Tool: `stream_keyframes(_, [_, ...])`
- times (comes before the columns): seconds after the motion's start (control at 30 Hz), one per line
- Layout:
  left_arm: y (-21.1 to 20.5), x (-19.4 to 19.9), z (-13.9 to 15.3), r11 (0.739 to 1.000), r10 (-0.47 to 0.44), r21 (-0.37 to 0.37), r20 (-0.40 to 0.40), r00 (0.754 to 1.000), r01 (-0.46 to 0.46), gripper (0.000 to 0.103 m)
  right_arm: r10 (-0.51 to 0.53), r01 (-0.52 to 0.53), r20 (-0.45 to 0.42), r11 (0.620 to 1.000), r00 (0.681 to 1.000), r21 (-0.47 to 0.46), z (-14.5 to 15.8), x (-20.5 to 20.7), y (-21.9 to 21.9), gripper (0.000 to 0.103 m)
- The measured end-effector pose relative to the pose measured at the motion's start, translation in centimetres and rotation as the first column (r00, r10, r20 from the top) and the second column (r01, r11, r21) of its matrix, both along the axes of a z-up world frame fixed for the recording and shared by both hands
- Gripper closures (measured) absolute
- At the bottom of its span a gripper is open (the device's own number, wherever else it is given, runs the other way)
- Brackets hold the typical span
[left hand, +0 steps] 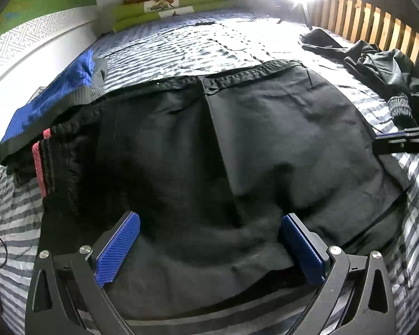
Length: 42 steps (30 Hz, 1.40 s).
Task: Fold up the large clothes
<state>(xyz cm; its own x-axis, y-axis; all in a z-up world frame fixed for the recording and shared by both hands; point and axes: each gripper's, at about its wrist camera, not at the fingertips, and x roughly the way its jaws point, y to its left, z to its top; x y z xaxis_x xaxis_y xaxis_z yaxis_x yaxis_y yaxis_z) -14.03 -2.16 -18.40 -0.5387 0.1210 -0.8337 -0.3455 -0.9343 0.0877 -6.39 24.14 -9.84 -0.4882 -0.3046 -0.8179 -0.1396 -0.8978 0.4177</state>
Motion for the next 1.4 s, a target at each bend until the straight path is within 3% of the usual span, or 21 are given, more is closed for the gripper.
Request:
stream_keyframes(0.13, [-0.2,0.1,2.7,0.994,-0.005,0.110,-0.040,0.999,0.010,0.002,-0.018,0.016,-0.033,0.998,0.999,-0.054,-0.1,0.9,-0.2,0.072])
stream_keyframes(0.23, [-0.9,-1.3,5.1,0.983,0.048,0.182,-0.097,0.994,-0.030,0.002,-0.023,0.021,-0.030,0.997,0.999,-0.077,0.1,1.1,-0.2,0.074])
stream_keyframes(0.3, [-1.0,-4.1,5.1,0.983,0.119,0.155,-0.105,0.987,-0.102,0.005,-0.019,0.016,-0.032,0.996,0.999,-0.088,0.4,1.1,0.1,0.073])
stream_keyframes(0.37, [-0.9,-6.1,4.4,0.982,0.170,0.103,-0.109,0.979,-0.159,0.019,-0.020,0.018,-0.026,0.994,0.999,-0.105,0.4,1.2,0.3,0.067])
stream_keyframes(0.47, [-0.5,-9.4,2.7,0.971,0.235,0.060,-0.090,0.968,-0.231,0.028,-0.025,0.019,-0.040,0.991,0.999,-0.131,-0.2,1.5,0.3,0.066])
stream_keyframes(0.5, [-0.3,-10.4,1.8,0.966,0.257,0.041,-0.084,0.963,-0.254,0.028,-0.024,0.018,-0.049,0.992,0.999,-0.128,-0.2,1.5,0.0,0.067])
stream_keyframes(0.57, [0.4,-11.2,0.1,0.961,0.271,-0.026,-0.087,0.959,-0.274,0.026,-0.032,0.026,-0.052,0.993,0.998,-0.115,-0.1,1.3,-0.4,0.083])
stream_keyframes(0.67, [1.3,-11.2,-0.1,0.961,0.257,-0.072,-0.116,0.960,-0.266,0.027,-0.044,0.035,-0.052,0.985,0.998,-0.170,0.0,1.1,0.1,0.092])
stream_keyframes(0.8, [0.1,-9.5,1.4,0.969,0.244,-0.035,-0.061,0.968,-0.246,0.023,-0.049,0.032,-0.071,0.974,0.996,-0.226,0.8,1.2,1.0,0.093])
stream_keyframes(0.9, [-0.3,-7.4,0.5,0.975,0.191,-0.118,-0.006,0.982,-0.190,0.018,-0.033,0.022,-0.046,0.973,0.998,-0.229,0.8,1.1,1.5,0.087])
stream_keyframes(1.03, [-0.8,-4.0,0.0,0.973,0.143,-0.169,-0.090,0.986,-0.156,0.011,-0.044,0.038,-0.022,0.976,0.999,-0.214,-0.3,1.0,2.2,0.073])
stream_keyframes(1.07, [-0.8,-3.3,-0.3,0.970,0.130,-0.188,-0.144,0.981,-0.156,0.008,-0.043,0.037,-0.020,0.976,0.999,-0.215,-0.8,0.9,2.1,0.073])
stream_keyframes(1.13, [-0.4,-2.8,-0.6,0.965,0.112,-0.214,-0.186,0.976,-0.152,0.007,-0.041,0.028,-0.052,0.973,0.998,-0.231,-1.1,1.0,2.0,0.076])
stream_keyframes(1.17, [-0.2,-2.9,-0.3,0.962,0.117,-0.225,-0.182,0.976,-0.157,0.008,-0.027,0.014,-0.057,0.974,0.998,-0.225,-1.0,0.8,1.5,0.085])
stream_keyframes(1.23, [0.2,-3.3,1.0,0.964,0.131,-0.205,-0.187,0.974,-0.169,0.008,-0.019,0.006,-0.068,0.982,0.998,-0.186,-0.6,0.6,0.7,0.090])
stream_keyframes(1.4, [0.0,-7.1,3.1,0.965,0.225,-0.094,-0.181,0.957,-0.245,0.008,-0.040,0.014,-0.105,0.973,0.994,-0.230,0.8,0.6,0.7,0.097])
